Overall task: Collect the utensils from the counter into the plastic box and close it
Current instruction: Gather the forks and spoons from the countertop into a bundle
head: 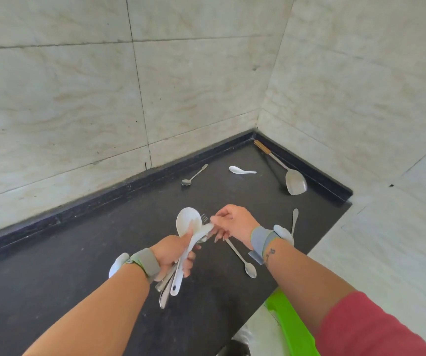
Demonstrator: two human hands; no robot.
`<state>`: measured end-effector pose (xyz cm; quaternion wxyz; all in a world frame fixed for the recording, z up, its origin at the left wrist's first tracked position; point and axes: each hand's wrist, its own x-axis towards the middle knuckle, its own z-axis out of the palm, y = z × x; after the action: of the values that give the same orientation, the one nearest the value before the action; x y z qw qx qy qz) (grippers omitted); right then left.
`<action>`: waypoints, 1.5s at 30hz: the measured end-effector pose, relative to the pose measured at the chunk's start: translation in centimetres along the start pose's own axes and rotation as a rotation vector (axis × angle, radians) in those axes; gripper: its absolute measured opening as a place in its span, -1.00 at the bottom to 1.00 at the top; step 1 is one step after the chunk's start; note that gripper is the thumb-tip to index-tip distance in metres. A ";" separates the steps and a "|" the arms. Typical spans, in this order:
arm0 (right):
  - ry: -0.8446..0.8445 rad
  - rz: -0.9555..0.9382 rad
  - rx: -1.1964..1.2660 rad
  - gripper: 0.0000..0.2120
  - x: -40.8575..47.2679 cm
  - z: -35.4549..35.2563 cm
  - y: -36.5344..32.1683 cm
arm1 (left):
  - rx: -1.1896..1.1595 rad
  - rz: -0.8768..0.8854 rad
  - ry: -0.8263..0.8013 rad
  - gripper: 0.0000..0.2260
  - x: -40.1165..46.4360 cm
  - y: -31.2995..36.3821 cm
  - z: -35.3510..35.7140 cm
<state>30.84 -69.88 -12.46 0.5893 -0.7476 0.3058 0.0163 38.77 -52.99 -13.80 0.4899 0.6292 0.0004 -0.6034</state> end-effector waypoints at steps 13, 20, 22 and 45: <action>-0.196 0.364 -1.124 -0.40 2.4 -3.7 14.0 | -0.397 -0.036 0.107 -0.30 3.8 0.2 0.7; -0.272 0.266 -1.274 -0.64 4.3 -4.4 14.5 | -0.335 -0.063 0.184 -0.68 6.2 1.1 1.6; -0.250 0.202 -1.269 -0.61 4.4 -4.7 13.6 | -0.269 -0.042 0.210 -0.71 6.6 1.6 2.0; -0.024 -0.069 -0.624 -0.72 4.4 -14.3 1.8 | 0.105 -0.008 -0.104 -0.67 7.3 6.9 10.3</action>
<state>28.76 -84.73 -11.35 0.3350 -0.9021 0.2535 0.0981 37.05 -67.27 -12.98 0.4530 0.6219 -0.0539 -0.6364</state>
